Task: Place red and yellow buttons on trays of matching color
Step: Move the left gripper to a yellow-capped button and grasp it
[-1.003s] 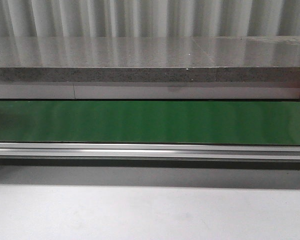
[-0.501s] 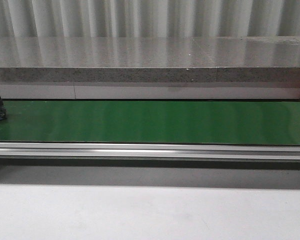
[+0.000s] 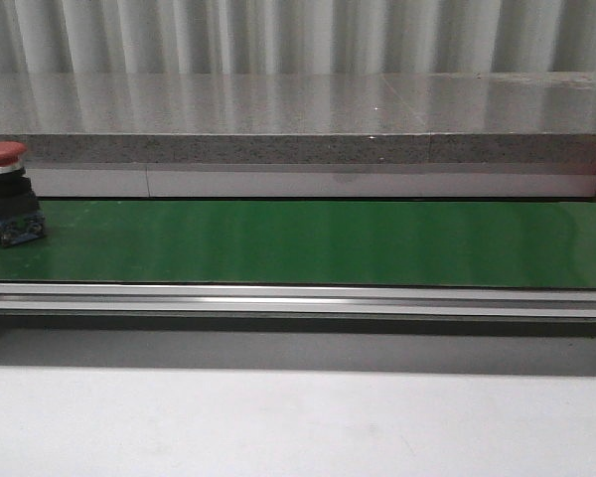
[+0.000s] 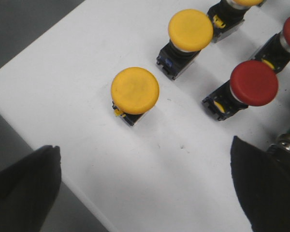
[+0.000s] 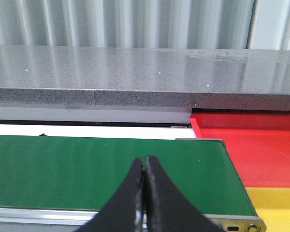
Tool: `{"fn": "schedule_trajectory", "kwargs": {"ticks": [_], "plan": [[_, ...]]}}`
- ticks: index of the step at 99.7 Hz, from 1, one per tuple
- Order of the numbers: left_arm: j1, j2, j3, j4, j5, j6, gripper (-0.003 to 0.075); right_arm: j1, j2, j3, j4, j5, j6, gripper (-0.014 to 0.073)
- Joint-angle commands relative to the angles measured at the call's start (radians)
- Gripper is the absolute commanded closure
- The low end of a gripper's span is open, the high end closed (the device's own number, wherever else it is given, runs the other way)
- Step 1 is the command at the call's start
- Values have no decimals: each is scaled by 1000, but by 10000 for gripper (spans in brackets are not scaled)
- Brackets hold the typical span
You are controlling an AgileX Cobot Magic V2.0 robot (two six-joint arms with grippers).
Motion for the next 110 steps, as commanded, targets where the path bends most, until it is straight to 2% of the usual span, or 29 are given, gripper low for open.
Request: {"fn": "schedule_trajectory", "kwargs": {"ticks": [1,60,99,110], "plan": [[1,35,-27,12,-93,-11,51,-5,-16,-16,-11,-80,-5,659],[1,359,-163,46,-112,-11,51,-5,-16,-16,-11,-80,-5,659],[1,464,-210,62,-156,-11,52,-5,-16,-16,-11,-80,-5,659],[1,468,-210,62,-187,-11,88,-5,-16,-16,-11,-80,-5,659]]}}
